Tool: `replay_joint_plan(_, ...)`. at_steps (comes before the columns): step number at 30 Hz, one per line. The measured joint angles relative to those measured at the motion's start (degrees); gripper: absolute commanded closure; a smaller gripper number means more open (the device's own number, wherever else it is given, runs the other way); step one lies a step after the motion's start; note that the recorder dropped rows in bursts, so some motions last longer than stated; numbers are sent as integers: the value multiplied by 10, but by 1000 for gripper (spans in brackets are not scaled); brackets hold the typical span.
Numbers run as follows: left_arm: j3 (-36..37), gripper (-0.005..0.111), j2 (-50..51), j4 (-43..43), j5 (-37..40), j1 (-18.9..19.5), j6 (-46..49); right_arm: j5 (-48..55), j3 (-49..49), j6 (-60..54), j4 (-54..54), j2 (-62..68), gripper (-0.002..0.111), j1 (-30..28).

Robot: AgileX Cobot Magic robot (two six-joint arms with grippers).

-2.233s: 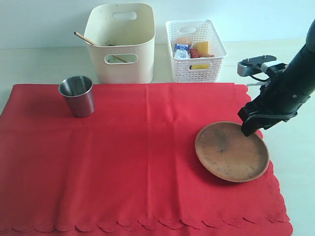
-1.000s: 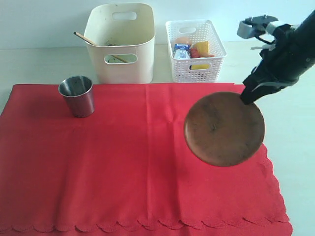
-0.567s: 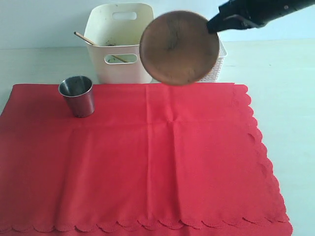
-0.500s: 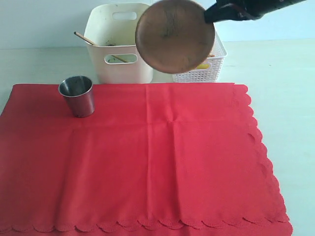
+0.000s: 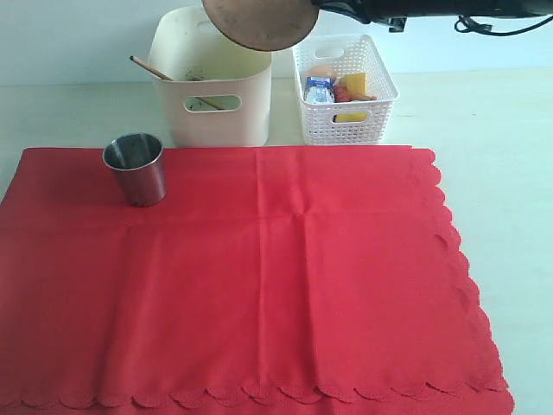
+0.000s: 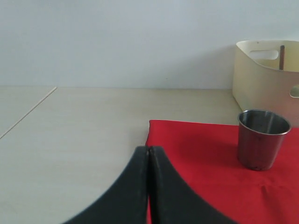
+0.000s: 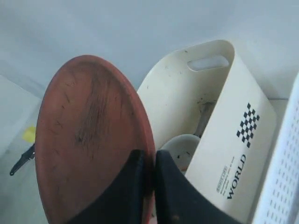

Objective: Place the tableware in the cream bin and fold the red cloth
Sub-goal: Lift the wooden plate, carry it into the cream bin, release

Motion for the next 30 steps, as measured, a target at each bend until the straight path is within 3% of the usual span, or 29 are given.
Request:
replay_joint_plan(10, 0, 107, 0, 0, 0, 0, 0, 5, -111, 1, 8, 90, 108, 46)
replay_joint_plan(27, 0, 107, 0, 0, 0, 0, 0, -117, -115, -1, 9, 105, 108, 84)
replay_joint_plan(30, 0, 107, 0, 0, 0, 0, 0, -149, -115, -1, 9, 105, 99, 93)
